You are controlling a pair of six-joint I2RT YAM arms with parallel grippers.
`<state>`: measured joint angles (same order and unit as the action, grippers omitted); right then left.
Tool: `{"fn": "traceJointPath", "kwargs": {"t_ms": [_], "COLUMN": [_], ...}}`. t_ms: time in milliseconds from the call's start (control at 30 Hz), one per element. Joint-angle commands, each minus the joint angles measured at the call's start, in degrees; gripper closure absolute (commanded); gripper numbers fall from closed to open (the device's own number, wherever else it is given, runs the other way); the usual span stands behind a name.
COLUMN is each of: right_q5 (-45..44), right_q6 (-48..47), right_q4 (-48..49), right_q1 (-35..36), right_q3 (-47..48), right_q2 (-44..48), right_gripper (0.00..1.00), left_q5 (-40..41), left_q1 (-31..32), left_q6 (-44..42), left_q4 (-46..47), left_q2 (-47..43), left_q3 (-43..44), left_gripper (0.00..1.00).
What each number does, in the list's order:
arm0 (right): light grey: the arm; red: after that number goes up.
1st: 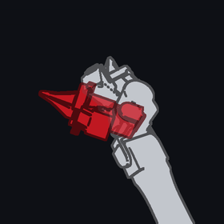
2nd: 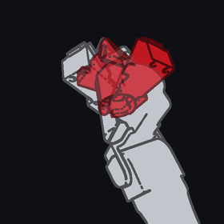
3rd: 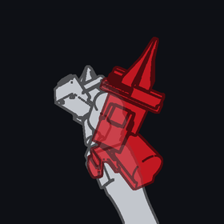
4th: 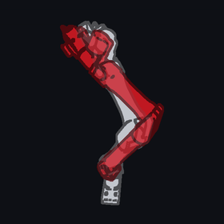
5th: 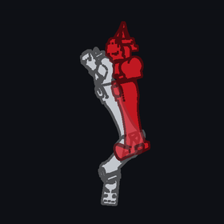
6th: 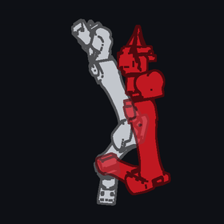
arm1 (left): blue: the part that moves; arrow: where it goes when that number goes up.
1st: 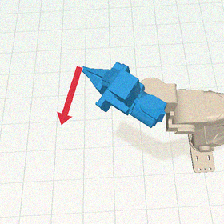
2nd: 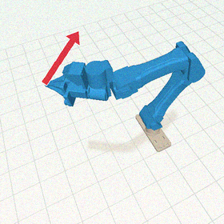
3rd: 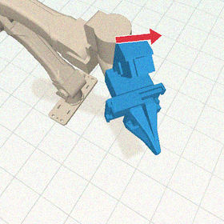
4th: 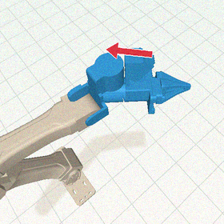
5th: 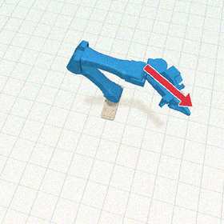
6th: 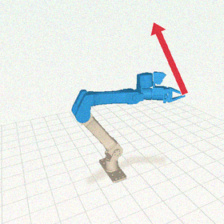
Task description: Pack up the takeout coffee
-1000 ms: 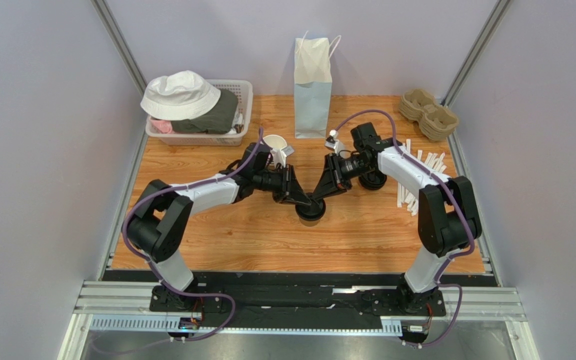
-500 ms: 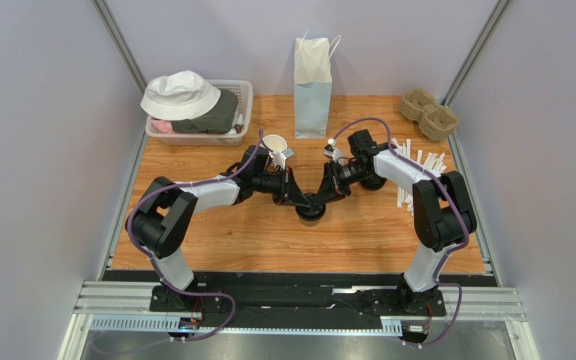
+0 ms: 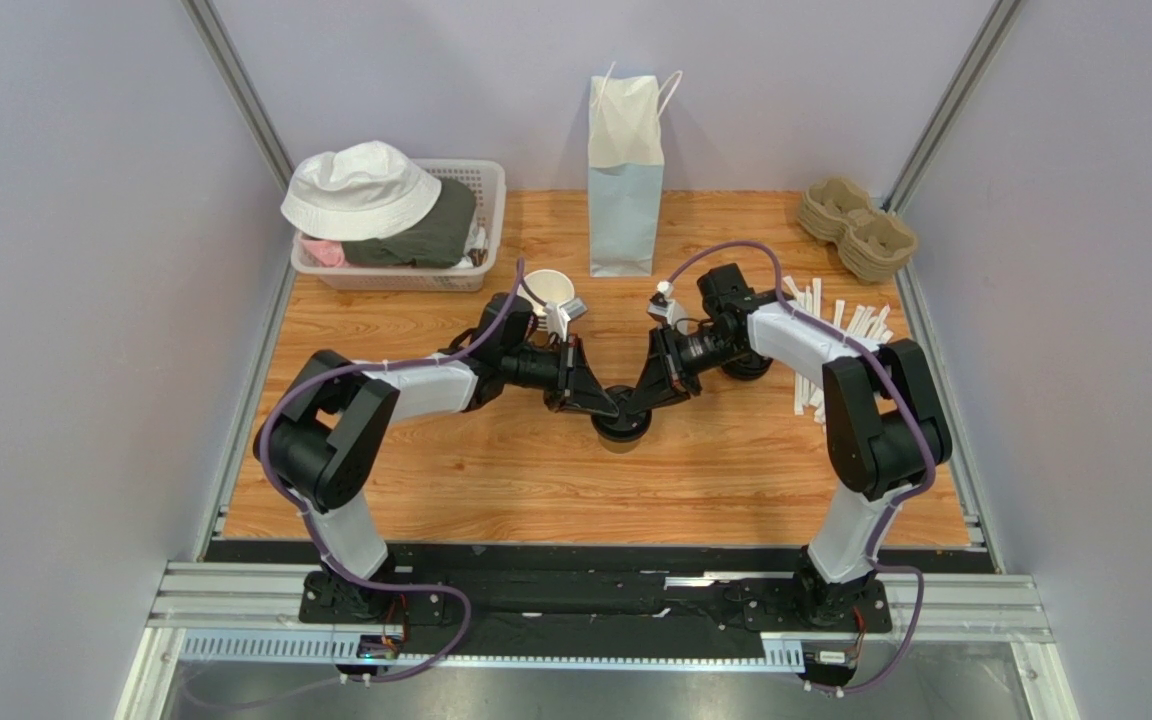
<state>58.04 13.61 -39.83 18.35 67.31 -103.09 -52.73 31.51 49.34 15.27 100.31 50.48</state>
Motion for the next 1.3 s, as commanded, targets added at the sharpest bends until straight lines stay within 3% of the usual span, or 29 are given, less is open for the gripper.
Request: {"fn": "traceJointPath", "kwargs": {"t_ms": [0, 367, 600, 1267], "right_q5": [-9.4, -1.8, -1.9, -8.4], "right_q6": [-2.5, 0.9, 3.1, 0.1], "right_q4": [1.2, 1.5, 2.3, 3.6], "right_q1": [-0.4, 2.7, 3.1, 3.2], "right_q3": [-2.6, 1.9, 1.9, 0.5], "right_q2": [-1.9, 5.9, 7.9, 0.0], "right_gripper": [0.84, 0.76, 0.76, 0.78], "left_q5": [6.2, 2.8, 4.2, 7.3], "left_q1": [-0.2, 0.6, 0.4, -1.4], "left_q6": [-6.3, -6.5, -8.1, -8.7], "left_q4": [-6.0, -8.1, -12.7, -11.5], "left_q2": [3.3, -7.8, -15.5, -5.2], "left_q3": [-2.7, 4.0, -0.5, -2.0], "left_gripper": [1.0, 0.99, 0.99, 1.0]}}
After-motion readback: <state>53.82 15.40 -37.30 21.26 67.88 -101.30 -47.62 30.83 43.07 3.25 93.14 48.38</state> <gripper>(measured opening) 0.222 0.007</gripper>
